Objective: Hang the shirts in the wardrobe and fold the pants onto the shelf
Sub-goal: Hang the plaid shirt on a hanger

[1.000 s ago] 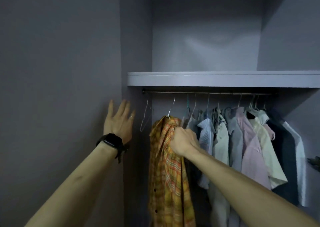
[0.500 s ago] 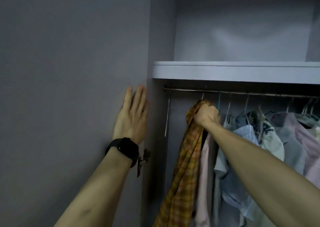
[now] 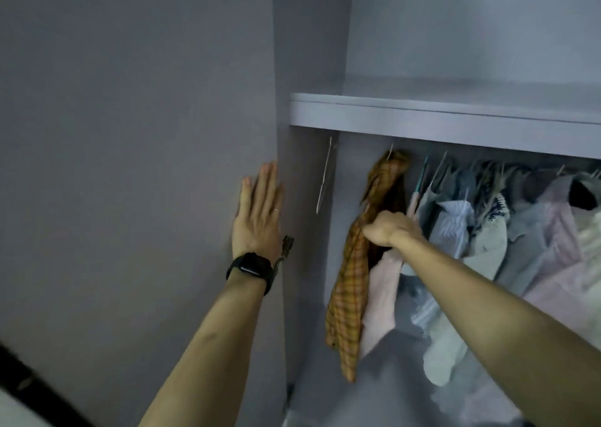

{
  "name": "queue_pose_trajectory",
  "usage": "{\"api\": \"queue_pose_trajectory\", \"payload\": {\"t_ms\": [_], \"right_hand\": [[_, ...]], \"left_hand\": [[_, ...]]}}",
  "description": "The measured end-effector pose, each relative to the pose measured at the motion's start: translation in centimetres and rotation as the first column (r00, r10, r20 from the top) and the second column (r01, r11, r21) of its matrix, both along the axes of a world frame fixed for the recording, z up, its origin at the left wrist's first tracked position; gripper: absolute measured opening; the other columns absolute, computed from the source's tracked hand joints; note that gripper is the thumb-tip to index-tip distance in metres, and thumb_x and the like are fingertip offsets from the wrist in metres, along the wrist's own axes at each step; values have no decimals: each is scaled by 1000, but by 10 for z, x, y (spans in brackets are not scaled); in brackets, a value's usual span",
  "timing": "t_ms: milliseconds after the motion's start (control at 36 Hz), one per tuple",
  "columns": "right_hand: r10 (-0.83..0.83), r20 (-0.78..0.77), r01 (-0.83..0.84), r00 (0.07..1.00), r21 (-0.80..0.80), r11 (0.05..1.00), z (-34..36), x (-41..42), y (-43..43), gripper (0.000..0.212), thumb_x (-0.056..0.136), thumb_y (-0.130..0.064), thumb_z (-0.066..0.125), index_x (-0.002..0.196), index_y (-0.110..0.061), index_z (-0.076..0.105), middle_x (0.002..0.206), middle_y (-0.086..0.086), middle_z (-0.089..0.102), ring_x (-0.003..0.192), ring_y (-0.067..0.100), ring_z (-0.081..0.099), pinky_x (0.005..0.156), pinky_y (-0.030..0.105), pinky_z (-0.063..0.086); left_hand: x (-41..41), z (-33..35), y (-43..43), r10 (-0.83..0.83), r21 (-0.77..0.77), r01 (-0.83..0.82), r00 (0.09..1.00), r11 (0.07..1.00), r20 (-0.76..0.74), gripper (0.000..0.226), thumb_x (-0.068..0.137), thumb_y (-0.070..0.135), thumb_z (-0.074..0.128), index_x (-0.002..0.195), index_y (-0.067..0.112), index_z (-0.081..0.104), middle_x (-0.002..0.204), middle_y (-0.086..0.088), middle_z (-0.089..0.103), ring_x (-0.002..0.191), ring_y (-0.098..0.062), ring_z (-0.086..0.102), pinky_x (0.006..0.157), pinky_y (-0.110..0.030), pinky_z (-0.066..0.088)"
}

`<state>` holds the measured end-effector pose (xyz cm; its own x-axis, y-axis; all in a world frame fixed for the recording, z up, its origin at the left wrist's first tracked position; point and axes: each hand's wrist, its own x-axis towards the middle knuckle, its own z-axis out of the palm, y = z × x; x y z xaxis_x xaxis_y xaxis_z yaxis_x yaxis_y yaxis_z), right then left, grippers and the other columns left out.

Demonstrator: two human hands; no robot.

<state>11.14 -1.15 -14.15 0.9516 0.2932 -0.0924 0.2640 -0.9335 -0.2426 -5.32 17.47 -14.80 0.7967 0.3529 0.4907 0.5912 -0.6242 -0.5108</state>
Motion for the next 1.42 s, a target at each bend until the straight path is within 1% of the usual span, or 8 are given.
{"api": "queue_pose_trajectory", "payload": {"t_ms": [194, 361, 528, 611, 806, 972, 1139, 1417], "right_hand": [[160, -45, -117, 986, 494, 862, 22, -94, -98, 23, 93, -52, 58, 107, -38, 69, 116, -13, 71, 113, 13, 63, 95, 34, 51], [-85, 225, -111, 971, 732, 672, 17, -166, -215, 18, 96, -34, 65, 113, -32, 71, 114, -21, 69, 108, 4, 60, 90, 25, 47], [-432, 290, 145, 854, 664, 733, -31, -238, -311, 20, 94, -16, 70, 113, -19, 73, 111, -17, 65, 100, 6, 54, 90, 2, 32], [-567, 274, 311, 777, 615, 724, -56, -282, -346, 14, 97, -21, 64, 107, -20, 74, 109, -9, 72, 100, 11, 57, 91, 14, 42], [-906, 100, 767, 412, 499, 403, -99, -422, -382, 20, 95, -18, 68, 114, -16, 75, 113, 2, 74, 101, 31, 65, 87, 35, 50], [-997, -4, 914, -83, 399, -77, -125, -569, -350, 22, 95, -22, 69, 116, -21, 74, 118, -5, 72, 114, 26, 59, 89, 30, 47], [-831, -114, 754, -544, 369, -544, -147, -688, -316, 26, 97, -33, 63, 123, -29, 68, 123, -9, 68, 124, 21, 53, 89, 26, 37], [-508, -295, 427, -810, 297, -854, -202, -804, -296, 31, 98, -31, 61, 129, -26, 63, 130, -3, 65, 128, 24, 50, 94, 27, 37]], "left_hand": [[-16, 25, -68, -125, -598, 144, 989, 788, 73, 72, 96, 39, 47, 159, 36, 13, 168, -7, -11, 153, -31, -15, 115, -68, -15], [-6, 30, -179, -443, -699, 513, 844, 499, 303, 65, 96, 37, 47, 157, 33, 26, 162, -1, 29, 152, -24, 17, 122, -56, 13], [-7, -9, -308, -697, -766, 639, 581, 71, 420, 59, 96, 24, 55, 153, 26, 40, 151, -4, 48, 145, -26, 34, 116, -48, 29], [-16, -30, -369, -806, -807, 577, 417, -123, 421, 56, 96, 18, 56, 150, 20, 44, 148, -5, 52, 142, -27, 40, 116, -43, 31], [-76, -60, -484, -919, -830, 394, -173, -394, 355, 50, 92, 13, 60, 141, 15, 54, 131, -5, 65, 119, -28, 58, 102, -44, 47], [-175, -93, -541, -817, -897, 192, -519, -397, 251, 49, 94, 18, 57, 142, 24, 54, 126, -3, 66, 111, -27, 61, 96, -39, 49], [-300, -113, -609, -553, -936, 54, -818, -347, 158, 49, 95, 21, 54, 144, 27, 51, 139, 2, 57, 121, -22, 56, 99, -36, 47], [-473, -144, -666, -172, -953, 46, -985, -298, 6, 50, 99, 21, 48, 148, 28, 45, 148, 5, 49, 133, -18, 47, 112, -32, 35]]}}
